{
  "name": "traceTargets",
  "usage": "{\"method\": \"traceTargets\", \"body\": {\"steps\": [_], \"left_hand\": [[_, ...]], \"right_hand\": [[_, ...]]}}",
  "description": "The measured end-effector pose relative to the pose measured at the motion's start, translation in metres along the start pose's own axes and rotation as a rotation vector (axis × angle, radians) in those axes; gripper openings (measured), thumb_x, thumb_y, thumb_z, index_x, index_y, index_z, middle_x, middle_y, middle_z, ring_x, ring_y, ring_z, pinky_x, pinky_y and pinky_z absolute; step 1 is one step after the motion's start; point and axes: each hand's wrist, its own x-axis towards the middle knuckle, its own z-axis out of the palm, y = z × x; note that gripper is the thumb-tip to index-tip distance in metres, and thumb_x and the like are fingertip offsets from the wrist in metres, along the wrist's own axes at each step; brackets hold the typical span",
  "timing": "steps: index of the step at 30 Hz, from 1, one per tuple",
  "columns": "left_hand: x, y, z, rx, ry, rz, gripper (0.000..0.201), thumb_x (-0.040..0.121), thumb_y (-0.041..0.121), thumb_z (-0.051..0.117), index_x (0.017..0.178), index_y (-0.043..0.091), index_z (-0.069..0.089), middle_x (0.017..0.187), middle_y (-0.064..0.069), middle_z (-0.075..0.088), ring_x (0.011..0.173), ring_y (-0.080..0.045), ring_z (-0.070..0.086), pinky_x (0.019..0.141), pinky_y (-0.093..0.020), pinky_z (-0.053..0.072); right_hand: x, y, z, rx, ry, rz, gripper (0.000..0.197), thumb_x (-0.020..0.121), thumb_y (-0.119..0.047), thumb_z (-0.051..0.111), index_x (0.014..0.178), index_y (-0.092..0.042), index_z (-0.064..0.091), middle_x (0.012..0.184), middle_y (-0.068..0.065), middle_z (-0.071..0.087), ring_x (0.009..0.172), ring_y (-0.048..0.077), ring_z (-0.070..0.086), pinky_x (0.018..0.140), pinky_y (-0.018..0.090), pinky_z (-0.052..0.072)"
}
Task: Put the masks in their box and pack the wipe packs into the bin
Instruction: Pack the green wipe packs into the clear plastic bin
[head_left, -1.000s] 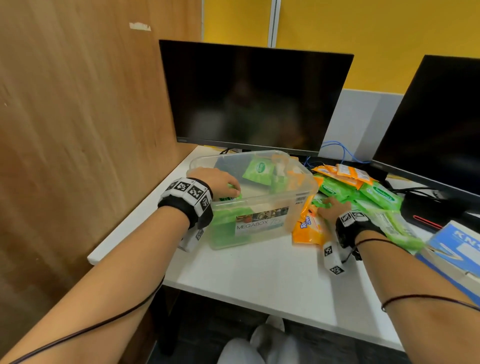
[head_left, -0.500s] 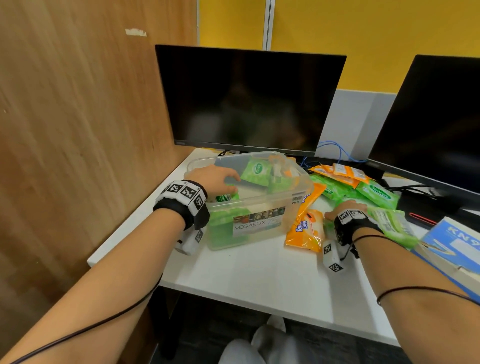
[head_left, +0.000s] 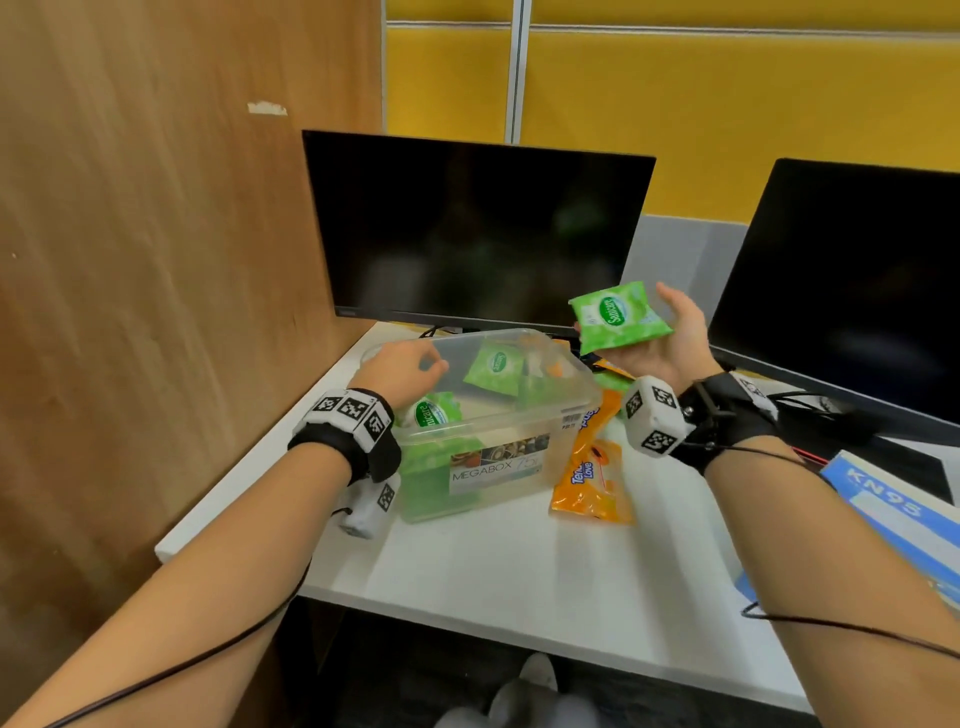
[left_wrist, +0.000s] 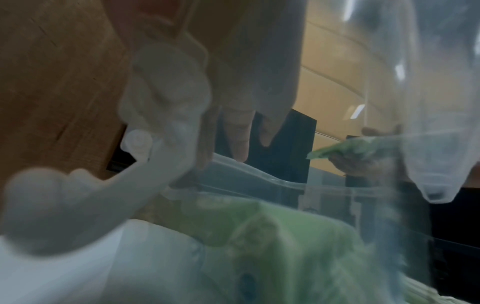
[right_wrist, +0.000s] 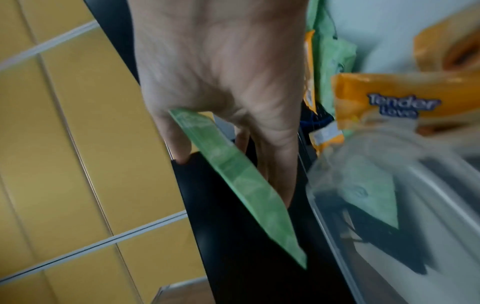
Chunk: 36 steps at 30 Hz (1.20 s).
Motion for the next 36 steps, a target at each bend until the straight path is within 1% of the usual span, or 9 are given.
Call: {"method": "traceTargets", "body": {"steps": [5, 9, 13, 16, 19, 21, 25, 31, 36], "left_hand": [[-0.004, 0.005, -0.004, -0.164, 0.069, -0.041, 0.041, 0.098, 0.043, 0.036, 0.129, 0.019, 0.050, 0.128, -0.007, 0.059, 0.114, -0.025, 0.056, 0.100, -0.040, 0.044], [-0.010, 0.010, -0.010, -0.369, 0.197, -0.036, 0.053, 0.101, 0.039, 0.031, 0.146, 0.012, 0.027, 0.147, -0.015, 0.038, 0.134, -0.026, 0.039, 0.110, -0.038, 0.031], [-0.008, 0.008, -0.009, -0.451, 0.277, -0.030, 0.050, 0.101, 0.034, 0.033, 0.145, 0.011, 0.029, 0.148, -0.014, 0.033, 0.136, -0.024, 0.035, 0.112, -0.037, 0.028], [-0.003, 0.006, -0.006, -0.093, 0.088, -0.013, 0.031, 0.098, 0.031, 0.039, 0.120, 0.015, 0.056, 0.123, -0.012, 0.059, 0.109, -0.026, 0.055, 0.093, -0.035, 0.042], [-0.003, 0.009, -0.003, 0.245, -0.164, 0.006, 0.031, 0.092, 0.039, 0.044, 0.116, 0.027, 0.060, 0.116, -0.002, 0.065, 0.093, -0.021, 0.063, 0.087, -0.036, 0.050], [-0.001, 0.007, -0.001, 0.338, -0.222, 0.026, 0.041, 0.091, 0.052, 0.042, 0.126, 0.034, 0.054, 0.122, 0.002, 0.064, 0.098, -0.020, 0.064, 0.090, -0.039, 0.051], [0.002, 0.003, 0.001, 0.410, -0.264, 0.070, 0.049, 0.088, 0.060, 0.040, 0.136, 0.046, 0.040, 0.133, 0.003, 0.057, 0.116, -0.023, 0.056, 0.095, -0.043, 0.048], [0.003, 0.008, -0.002, 0.394, -0.277, 0.092, 0.041, 0.090, 0.050, 0.044, 0.131, 0.050, 0.044, 0.123, -0.001, 0.060, 0.106, -0.021, 0.058, 0.090, -0.039, 0.050], [0.004, 0.011, -0.002, 0.395, -0.270, 0.097, 0.042, 0.089, 0.049, 0.045, 0.131, 0.049, 0.043, 0.122, -0.001, 0.060, 0.107, -0.021, 0.058, 0.091, -0.040, 0.049]], "right_hand": [[0.002, 0.033, 0.042, -0.150, -0.016, 0.092, 0.038, 0.098, -0.006, 0.045, 0.135, 0.001, 0.046, 0.106, 0.017, 0.069, 0.086, 0.026, 0.071, 0.070, 0.034, 0.061], [0.007, 0.065, 0.068, -0.303, -0.006, -0.026, 0.051, 0.098, -0.005, 0.049, 0.145, -0.011, 0.032, 0.129, 0.011, 0.055, 0.093, 0.020, 0.065, 0.077, 0.035, 0.057], [-0.001, 0.098, 0.097, -1.296, -0.223, 0.010, 0.045, 0.091, -0.026, 0.064, 0.133, -0.020, 0.048, 0.112, 0.000, 0.053, 0.084, 0.010, 0.058, 0.072, 0.020, 0.050], [0.002, 0.113, 0.104, -1.815, -0.416, 0.168, 0.045, 0.087, -0.046, 0.063, 0.127, -0.028, 0.054, 0.127, -0.002, 0.052, 0.112, 0.017, 0.055, 0.093, 0.030, 0.044], [0.009, 0.110, 0.095, -1.702, -0.449, 0.097, 0.033, 0.090, -0.040, 0.061, 0.121, -0.031, 0.063, 0.132, -0.003, 0.056, 0.119, 0.016, 0.050, 0.104, 0.034, 0.036], [0.013, 0.098, 0.082, -1.468, -0.352, -0.114, 0.021, 0.092, -0.025, 0.060, 0.109, -0.022, 0.072, 0.120, 0.000, 0.066, 0.107, 0.012, 0.056, 0.098, 0.029, 0.041], [0.043, 0.055, 0.027, -1.207, 0.319, -0.501, 0.020, 0.091, -0.018, 0.054, 0.094, -0.014, 0.073, 0.099, 0.006, 0.071, 0.096, 0.020, 0.063, 0.087, 0.034, 0.049], [0.074, 0.034, -0.070, -1.725, 0.557, 0.132, 0.041, 0.097, -0.017, 0.046, 0.135, -0.003, 0.048, 0.132, 0.020, 0.055, 0.120, 0.036, 0.053, 0.098, 0.040, 0.042], [0.101, 0.044, -0.111, -2.052, 0.379, 0.220, 0.040, 0.094, -0.021, 0.054, 0.133, -0.013, 0.054, 0.134, 0.010, 0.055, 0.123, 0.028, 0.053, 0.106, 0.037, 0.042]]}}
